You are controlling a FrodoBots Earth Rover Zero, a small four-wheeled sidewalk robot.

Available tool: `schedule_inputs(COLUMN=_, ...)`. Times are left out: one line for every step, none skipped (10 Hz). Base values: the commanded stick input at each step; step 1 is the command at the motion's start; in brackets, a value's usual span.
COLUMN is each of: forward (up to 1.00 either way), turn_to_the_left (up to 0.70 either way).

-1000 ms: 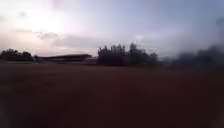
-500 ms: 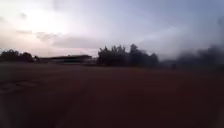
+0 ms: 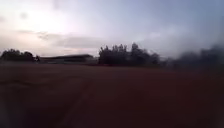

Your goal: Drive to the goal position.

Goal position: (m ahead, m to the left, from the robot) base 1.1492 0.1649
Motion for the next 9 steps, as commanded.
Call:
schedule_inputs(forward=0.70, turn_to_the_left=0.00)
schedule_inputs(forward=0.70, turn_to_the_left=-0.02)
schedule_inputs(forward=0.70, turn_to_the_left=-0.07)
schedule_inputs(forward=0.70, turn_to_the_left=-0.22)
schedule_inputs(forward=0.70, turn_to_the_left=-0.14)
schedule_inputs(forward=0.70, turn_to_the_left=-0.03)
schedule_inputs(forward=0.70, turn_to_the_left=0.00)
schedule_inputs(forward=0.70, turn_to_the_left=0.00)
schedule_inputs(forward=0.70, turn_to_the_left=0.00)
